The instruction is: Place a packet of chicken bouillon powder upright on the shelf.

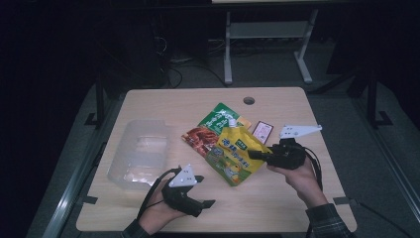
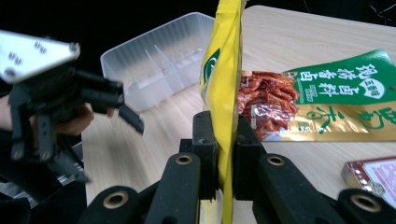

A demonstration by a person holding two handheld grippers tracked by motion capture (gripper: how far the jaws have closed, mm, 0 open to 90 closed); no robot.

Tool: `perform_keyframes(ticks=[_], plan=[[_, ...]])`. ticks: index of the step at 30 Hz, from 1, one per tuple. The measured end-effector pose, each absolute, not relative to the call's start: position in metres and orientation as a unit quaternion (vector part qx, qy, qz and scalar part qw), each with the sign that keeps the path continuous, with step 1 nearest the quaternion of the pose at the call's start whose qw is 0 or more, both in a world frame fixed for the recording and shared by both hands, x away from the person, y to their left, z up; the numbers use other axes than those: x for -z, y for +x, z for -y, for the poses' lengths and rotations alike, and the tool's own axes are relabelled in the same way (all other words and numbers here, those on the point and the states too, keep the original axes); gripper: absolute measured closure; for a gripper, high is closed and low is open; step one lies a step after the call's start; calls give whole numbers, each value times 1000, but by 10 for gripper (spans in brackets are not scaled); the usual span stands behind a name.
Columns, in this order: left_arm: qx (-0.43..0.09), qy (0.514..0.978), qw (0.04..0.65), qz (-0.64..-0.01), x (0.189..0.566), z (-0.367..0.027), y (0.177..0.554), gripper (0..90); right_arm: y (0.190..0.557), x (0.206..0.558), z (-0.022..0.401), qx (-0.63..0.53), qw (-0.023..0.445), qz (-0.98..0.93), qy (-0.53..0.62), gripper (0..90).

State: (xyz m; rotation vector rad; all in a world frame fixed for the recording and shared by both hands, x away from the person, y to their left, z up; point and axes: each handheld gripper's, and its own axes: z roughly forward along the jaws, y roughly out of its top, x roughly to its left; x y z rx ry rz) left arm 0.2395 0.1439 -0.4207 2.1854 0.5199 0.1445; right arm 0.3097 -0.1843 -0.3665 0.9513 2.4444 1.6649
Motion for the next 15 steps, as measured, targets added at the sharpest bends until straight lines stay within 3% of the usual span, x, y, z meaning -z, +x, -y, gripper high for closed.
perform_keyframes(ticks=[15], plan=[[-67,881,411,-225,438,-150,226,155,334,342,141,-524,22,-806,274,836]])
